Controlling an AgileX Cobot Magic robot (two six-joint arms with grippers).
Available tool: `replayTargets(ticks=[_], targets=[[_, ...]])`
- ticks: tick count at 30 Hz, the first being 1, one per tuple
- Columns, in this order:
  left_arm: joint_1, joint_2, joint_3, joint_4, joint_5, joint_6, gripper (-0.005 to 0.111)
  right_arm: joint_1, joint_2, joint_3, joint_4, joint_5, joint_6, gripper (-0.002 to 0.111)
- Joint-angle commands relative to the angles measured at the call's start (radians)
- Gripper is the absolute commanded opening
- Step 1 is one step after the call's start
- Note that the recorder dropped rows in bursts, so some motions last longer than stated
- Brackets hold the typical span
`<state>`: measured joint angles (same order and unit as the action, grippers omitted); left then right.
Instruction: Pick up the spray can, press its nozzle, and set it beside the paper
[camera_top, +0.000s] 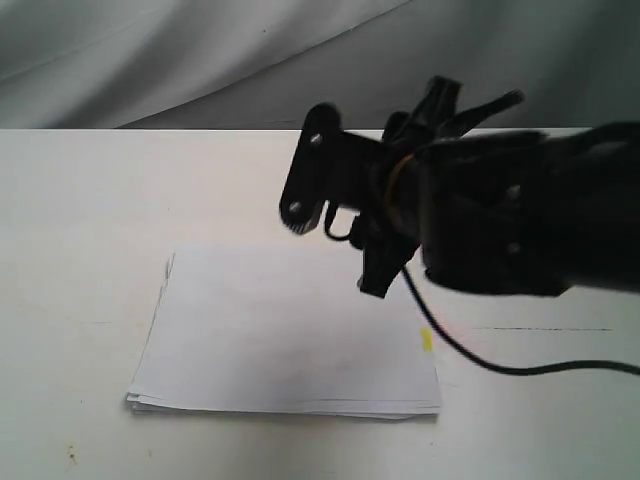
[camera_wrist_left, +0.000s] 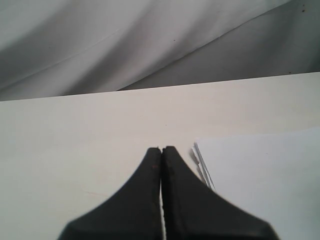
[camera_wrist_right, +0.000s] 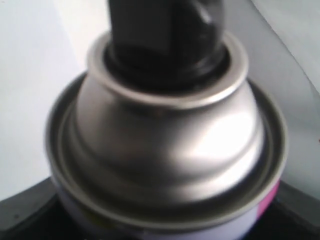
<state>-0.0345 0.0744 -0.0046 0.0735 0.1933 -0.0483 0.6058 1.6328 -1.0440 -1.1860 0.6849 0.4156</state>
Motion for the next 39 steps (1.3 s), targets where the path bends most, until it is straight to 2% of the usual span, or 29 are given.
replayTargets(ticks=[1,6,13,26,39], targets=[[-0.005,-0.004,0.005,-0.008,-0.002,0.0,0.0,0.088,0.1,-0.012,-0.143,0.068,0.066,0.0],[-0.005,-0.004,0.005,-0.008,-0.002,0.0,0.0,0.123,0.186,-0.012,-0.159,0.14,0.149,0.0],[-0.005,-0.004,0.005,-0.008,-0.002,0.0,0.0,0.127,0.204,-0.012,-0.205,0.139,0.247,0.0],[-0.005,-0.004,0.005,-0.008,-0.002,0.0,0.0,0.127,0.213,-0.012,-0.337,0.109,0.251,0.0],[-0.005,-0.004,0.005,-0.008,-0.002,0.0,0.0,0.127,0.213,-0.012,-0.34,0.105,0.251,0.0]])
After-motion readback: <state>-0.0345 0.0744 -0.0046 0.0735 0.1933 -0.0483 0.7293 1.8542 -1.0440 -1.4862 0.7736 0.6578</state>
